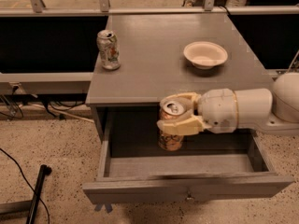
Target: Place orange can into top drawer
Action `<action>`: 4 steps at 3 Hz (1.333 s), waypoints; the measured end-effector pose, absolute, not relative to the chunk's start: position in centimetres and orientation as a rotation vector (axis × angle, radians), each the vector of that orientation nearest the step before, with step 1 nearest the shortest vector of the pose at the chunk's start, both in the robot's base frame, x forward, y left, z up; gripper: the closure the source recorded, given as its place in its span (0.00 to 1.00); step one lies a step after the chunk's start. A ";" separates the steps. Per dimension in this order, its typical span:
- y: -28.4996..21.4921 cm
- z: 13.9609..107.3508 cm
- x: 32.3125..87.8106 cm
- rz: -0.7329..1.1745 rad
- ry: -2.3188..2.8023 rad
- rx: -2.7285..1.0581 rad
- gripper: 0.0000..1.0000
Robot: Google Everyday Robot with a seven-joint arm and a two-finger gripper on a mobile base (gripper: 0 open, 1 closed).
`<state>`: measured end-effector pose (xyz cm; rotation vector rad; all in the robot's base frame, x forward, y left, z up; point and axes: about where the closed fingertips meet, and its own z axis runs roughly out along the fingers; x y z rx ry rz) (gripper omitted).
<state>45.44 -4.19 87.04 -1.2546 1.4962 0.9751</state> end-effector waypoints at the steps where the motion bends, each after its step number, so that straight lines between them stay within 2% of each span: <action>1: -7.5 86.6 44.5 0.930 1.503 -1.206 1.00; 2: -6.6 87.2 44.7 0.891 1.508 -1.258 1.00; 4: -7.2 82.2 46.6 0.794 1.345 -1.409 1.00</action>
Offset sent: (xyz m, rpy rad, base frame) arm -0.0037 -0.0164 0.0080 -0.0962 -0.0708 -0.0293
